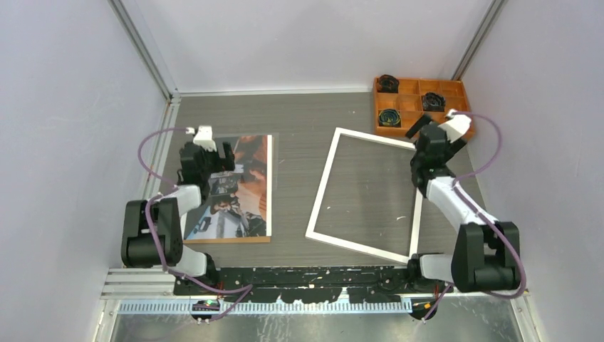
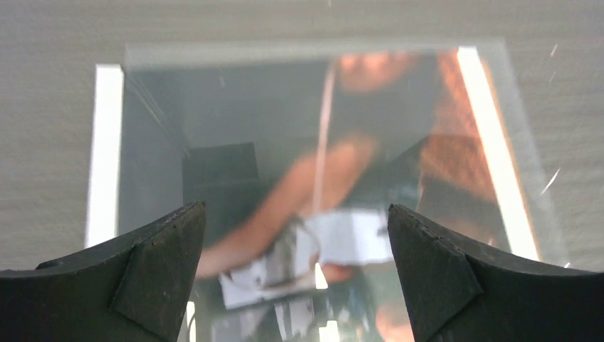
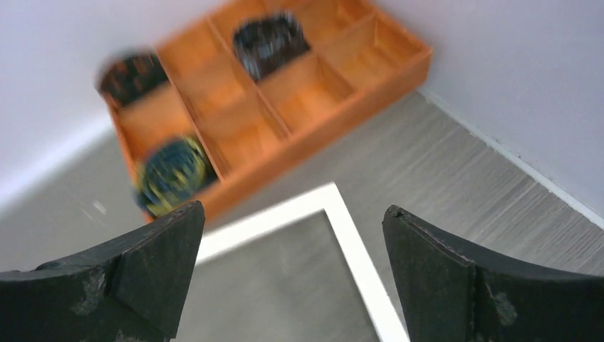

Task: Put the photo into the frame
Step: Turn over the photo frame at the center of the board.

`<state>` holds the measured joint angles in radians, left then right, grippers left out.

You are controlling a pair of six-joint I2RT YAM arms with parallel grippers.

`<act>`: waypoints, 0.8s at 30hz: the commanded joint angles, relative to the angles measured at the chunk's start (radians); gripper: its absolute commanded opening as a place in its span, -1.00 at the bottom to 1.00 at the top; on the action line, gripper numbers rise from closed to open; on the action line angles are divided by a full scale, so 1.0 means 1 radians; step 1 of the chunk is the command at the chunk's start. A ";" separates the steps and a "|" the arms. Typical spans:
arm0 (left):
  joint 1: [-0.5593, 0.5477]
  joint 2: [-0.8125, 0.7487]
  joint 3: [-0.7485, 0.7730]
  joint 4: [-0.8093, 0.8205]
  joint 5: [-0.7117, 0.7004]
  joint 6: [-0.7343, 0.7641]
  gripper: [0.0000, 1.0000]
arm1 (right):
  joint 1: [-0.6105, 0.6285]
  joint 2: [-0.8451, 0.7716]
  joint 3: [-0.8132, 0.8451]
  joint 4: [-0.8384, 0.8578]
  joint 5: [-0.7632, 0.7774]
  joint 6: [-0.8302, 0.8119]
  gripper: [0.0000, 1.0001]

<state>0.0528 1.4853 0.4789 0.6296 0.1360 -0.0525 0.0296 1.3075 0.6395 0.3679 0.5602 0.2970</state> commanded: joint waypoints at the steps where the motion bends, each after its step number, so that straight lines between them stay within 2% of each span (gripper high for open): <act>1: 0.034 -0.092 0.259 -0.455 0.104 -0.024 0.99 | -0.009 -0.078 0.178 -0.477 0.209 0.462 1.00; 4: 0.047 -0.076 0.419 -0.697 0.166 -0.057 1.00 | -0.015 -0.113 0.220 -0.641 0.078 0.597 1.00; 6: 0.049 -0.056 0.516 -0.825 0.181 -0.071 0.99 | 0.011 -0.093 0.262 -0.680 -0.071 0.516 1.00; 7: 0.049 -0.045 0.561 -0.882 0.193 -0.070 0.99 | 0.051 -0.059 0.316 -0.759 -0.059 0.508 1.00; 10: 0.049 -0.010 0.673 -1.033 0.205 -0.048 0.99 | 0.245 0.077 0.509 -1.026 0.127 0.543 1.00; 12: 0.049 0.014 0.743 -1.112 0.205 -0.025 0.99 | 0.314 0.149 0.600 -1.110 0.092 0.565 1.00; 18: 0.049 0.091 0.856 -1.290 0.202 0.016 0.88 | 0.523 0.300 0.700 -1.083 -0.078 0.561 1.00; 24: 0.051 0.096 0.872 -1.357 0.206 0.026 0.84 | 0.668 0.500 0.845 -1.111 -0.104 0.574 1.00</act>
<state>0.0986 1.5959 1.3117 -0.6243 0.3153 -0.0502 0.6338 1.7252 1.3926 -0.6960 0.4824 0.8429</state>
